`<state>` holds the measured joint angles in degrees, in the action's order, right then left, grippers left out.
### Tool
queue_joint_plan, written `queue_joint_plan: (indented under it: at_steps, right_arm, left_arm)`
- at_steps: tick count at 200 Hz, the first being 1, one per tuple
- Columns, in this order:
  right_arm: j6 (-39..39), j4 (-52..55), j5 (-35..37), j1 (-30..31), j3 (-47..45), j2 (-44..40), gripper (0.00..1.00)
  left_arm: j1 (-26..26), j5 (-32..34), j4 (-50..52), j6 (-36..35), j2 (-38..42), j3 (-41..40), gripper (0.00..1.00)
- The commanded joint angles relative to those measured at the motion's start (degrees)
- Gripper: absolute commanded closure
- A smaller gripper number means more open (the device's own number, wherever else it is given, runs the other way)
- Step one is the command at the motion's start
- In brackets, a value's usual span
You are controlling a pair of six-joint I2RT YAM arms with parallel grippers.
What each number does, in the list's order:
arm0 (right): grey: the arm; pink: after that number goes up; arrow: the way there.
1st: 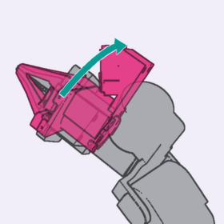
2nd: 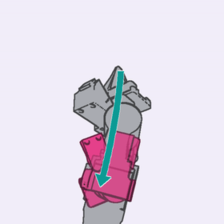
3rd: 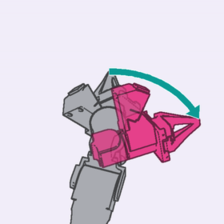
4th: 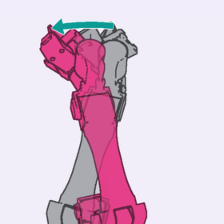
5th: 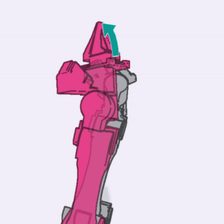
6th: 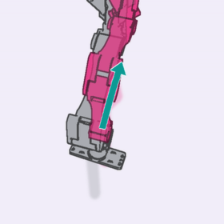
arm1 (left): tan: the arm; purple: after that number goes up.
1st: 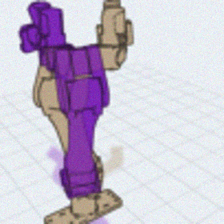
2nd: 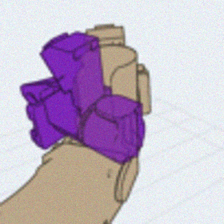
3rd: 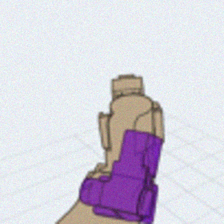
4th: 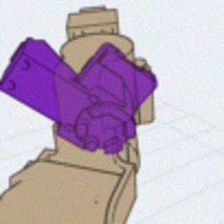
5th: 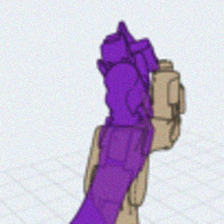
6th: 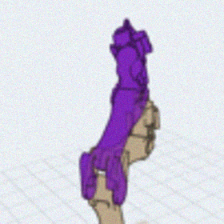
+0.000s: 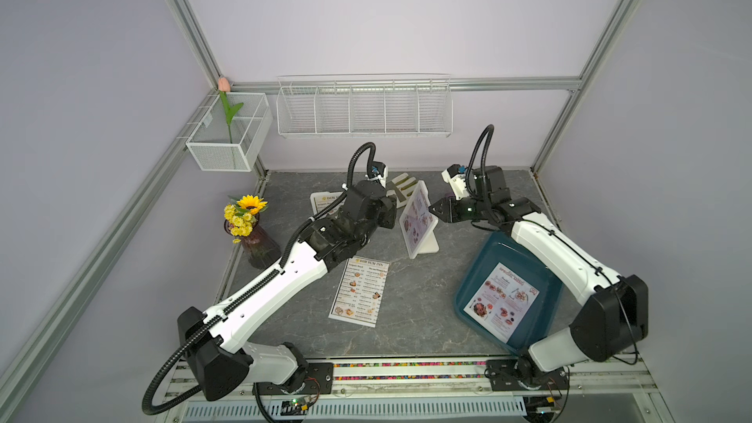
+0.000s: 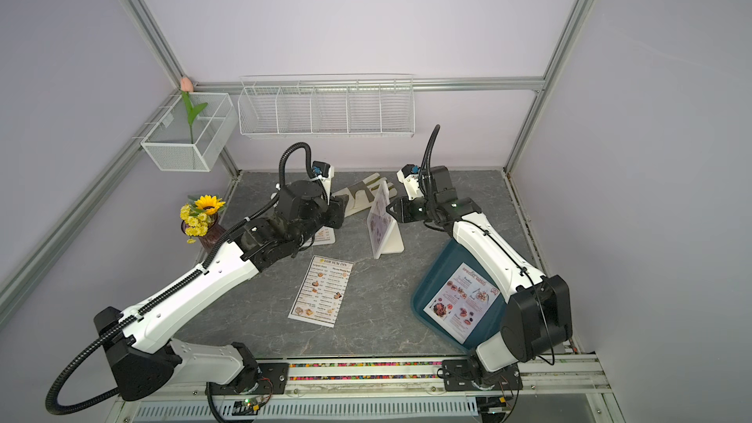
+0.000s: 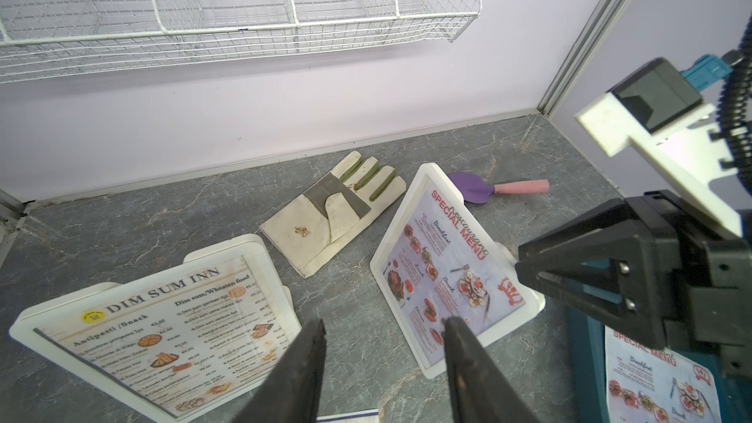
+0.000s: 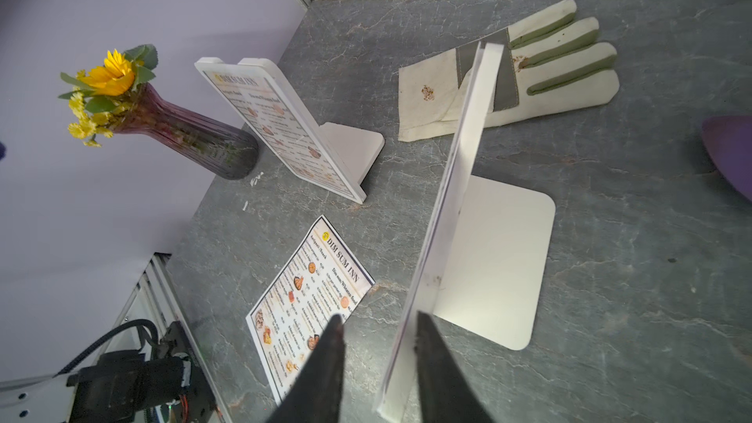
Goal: Replace the menus in the menu holders
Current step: Insert the menu into the menu holder, then move the menu holder to the center of the board.
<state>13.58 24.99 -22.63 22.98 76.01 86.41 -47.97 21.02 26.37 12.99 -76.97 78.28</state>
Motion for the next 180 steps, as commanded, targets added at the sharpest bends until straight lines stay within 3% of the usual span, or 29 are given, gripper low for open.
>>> queue_joint_plan:
  at_steps: [1, 35, 60, 120, 139, 180]
  right_arm:
    - [-0.97, 2.18, 3.88, 0.21, 0.00, -4.28, 0.46]
    - [0.62, 2.04, 8.91, 1.05, -6.58, -7.75, 0.22]
    - [1.93, -0.25, 15.70, 4.55, -10.57, -8.56, 0.17]
    - [5.48, -6.78, 25.06, 8.10, -12.20, -3.83, 0.13]
    - [5.16, -7.23, 28.61, 7.22, -12.29, -2.34, 0.14]
    - [1.40, -7.37, 29.11, 3.63, -11.32, -1.33, 0.13]
  left_arm:
    - [-0.09, 0.89, -0.24, 0.73, 2.03, -1.33, 0.50]
    - [-0.07, 2.51, 1.39, 0.80, 2.79, -1.94, 0.49]
    - [0.11, 3.28, 1.75, 0.88, 3.15, -2.50, 0.45]
    - [0.77, 2.89, 1.75, 1.83, 3.14, -3.57, 0.43]
    - [0.72, 2.97, 1.84, 1.52, 3.38, -3.68, 0.43]
    - [0.78, 3.33, 1.86, 1.07, 3.67, -3.65, 0.44]
